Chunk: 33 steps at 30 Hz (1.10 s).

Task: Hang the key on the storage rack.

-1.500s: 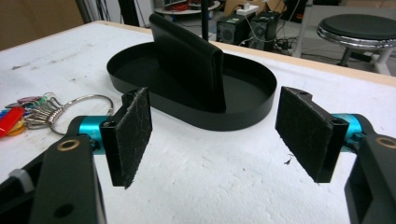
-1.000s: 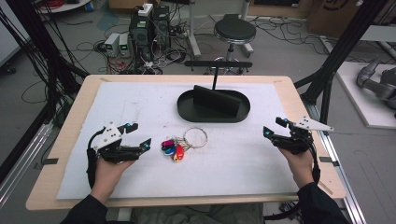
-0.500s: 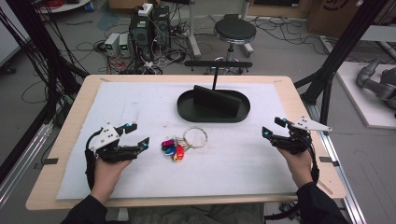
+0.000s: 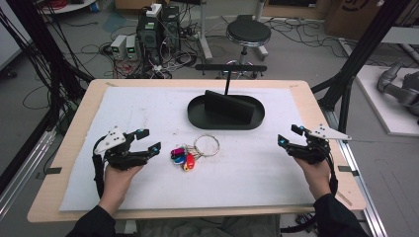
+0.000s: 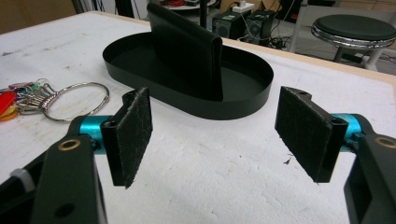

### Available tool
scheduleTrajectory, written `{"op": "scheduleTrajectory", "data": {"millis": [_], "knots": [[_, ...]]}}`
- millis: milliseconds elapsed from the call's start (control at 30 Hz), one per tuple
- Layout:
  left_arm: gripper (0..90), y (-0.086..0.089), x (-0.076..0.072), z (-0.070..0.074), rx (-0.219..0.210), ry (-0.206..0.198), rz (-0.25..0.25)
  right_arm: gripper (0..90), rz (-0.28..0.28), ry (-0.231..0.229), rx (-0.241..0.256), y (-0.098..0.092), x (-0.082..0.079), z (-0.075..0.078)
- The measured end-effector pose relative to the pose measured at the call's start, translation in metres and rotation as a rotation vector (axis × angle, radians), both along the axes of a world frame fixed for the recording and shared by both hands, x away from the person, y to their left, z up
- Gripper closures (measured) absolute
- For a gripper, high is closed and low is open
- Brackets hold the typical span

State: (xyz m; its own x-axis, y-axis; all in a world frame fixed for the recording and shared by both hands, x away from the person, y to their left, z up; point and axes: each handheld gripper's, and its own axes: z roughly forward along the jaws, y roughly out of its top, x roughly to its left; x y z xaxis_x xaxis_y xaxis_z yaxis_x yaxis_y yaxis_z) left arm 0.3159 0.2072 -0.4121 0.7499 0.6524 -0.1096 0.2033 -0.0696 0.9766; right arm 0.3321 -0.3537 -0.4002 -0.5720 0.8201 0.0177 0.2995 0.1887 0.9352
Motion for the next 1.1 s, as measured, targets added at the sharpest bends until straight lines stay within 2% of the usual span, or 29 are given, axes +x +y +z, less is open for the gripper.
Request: {"op": "scheduleTrajectory", "data": {"millis": [100, 267, 400, 433, 500, 533, 600, 700, 900, 1000, 1100], "knots": [[27.7, -0.009, 0.004, 0.002, 0.022, 0.034, -0.022, 27.9, -0.012, -0.005, 0.008, -0.003, -0.002, 0.001], [27.6, -0.022, 0.009, 0.004, 0.063, 0.036, -0.015, 28.0, -0.019, -0.006, 0.007, -0.006, -0.003, 0.000], [27.7, -0.036, 0.018, 0.007, 0.107, 0.059, -0.008, 28.0, -0.026, -0.009, 0.014, -0.009, -0.003, 0.001], [27.9, -0.036, 0.018, 0.007, 0.107, 0.059, -0.008, 28.0, -0.027, -0.012, 0.012, -0.009, -0.003, 0.001], [29.1, -0.048, 0.027, 0.008, 0.131, 0.082, -0.016, 28.1, -0.029, -0.014, 0.011, -0.009, -0.002, 0.001], [30.3, -0.048, 0.027, 0.008, 0.131, 0.082, -0.016, 28.1, -0.029, -0.014, 0.011, -0.009, -0.002, 0.001], [31.9, -0.058, 0.033, 0.009, 0.146, 0.101, -0.037, 28.1, -0.030, -0.009, 0.007, -0.008, -0.001, 0.000], [34.5, -0.073, 0.044, 0.009, 0.141, 0.122, -0.036, 28.1, -0.029, -0.010, 0.004, -0.008, 0.000, 0.000], [40.4, -0.088, 0.060, 0.006, 0.164, 0.135, -0.036, 28.2, -0.029, -0.007, 0.008, -0.008, 0.001, 0.000], [43.4, -0.096, 0.069, 0.003, 0.197, 0.151, -0.031, 28.2, -0.029, -0.007, 0.009, -0.009, 0.002, -0.001], [47.1, -0.106, 0.079, -0.001, 0.250, 0.160, -0.029, 28.2, -0.028, -0.004, 0.010, -0.009, 0.002, -0.001]]}}
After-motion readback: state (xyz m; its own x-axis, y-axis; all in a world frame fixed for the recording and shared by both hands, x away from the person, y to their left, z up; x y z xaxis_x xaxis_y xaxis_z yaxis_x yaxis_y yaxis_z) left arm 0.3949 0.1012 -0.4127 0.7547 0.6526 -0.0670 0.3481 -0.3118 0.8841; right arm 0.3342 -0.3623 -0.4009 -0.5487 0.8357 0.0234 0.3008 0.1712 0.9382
